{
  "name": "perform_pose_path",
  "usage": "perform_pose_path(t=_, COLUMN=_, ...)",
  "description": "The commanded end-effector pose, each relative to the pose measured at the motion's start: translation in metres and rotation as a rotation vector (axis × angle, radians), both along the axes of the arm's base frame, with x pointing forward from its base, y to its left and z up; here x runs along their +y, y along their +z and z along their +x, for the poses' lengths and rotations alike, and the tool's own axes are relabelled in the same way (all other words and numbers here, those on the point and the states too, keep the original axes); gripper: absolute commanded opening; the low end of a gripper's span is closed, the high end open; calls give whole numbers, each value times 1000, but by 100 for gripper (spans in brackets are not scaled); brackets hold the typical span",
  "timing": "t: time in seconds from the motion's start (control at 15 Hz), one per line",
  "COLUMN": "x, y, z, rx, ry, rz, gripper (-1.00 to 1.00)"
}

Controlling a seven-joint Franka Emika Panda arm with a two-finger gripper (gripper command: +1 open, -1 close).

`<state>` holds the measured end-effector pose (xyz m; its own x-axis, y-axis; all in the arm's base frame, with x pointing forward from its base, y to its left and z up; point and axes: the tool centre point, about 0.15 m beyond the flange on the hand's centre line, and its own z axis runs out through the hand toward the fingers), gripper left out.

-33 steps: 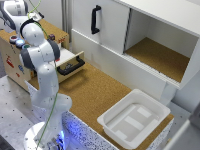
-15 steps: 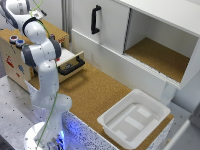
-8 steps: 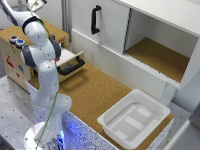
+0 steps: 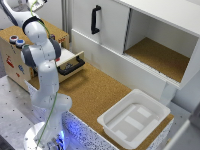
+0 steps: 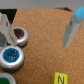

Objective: Switch off the blue light

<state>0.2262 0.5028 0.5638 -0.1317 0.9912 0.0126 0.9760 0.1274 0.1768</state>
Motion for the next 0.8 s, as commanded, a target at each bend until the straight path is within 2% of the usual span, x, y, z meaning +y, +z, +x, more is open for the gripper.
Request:
perform_pose_path(t=0.0, x=-8, y=-37, z=25, rx=47, ry=-13, rz=-68, gripper=100)
perform_pose_path(t=0.33, x=-21, y=-69, z=44, rx=73, ry=-30, rz=-35, gripper=100)
perform_pose_path(t=0.6, x=-27, y=-91, z=60, rx=101, ry=-60, rz=22, gripper=100)
perform_pose_path(t=0.73, x=-23, y=-103, z=60, rx=105, ry=-44, rz=19, gripper=100)
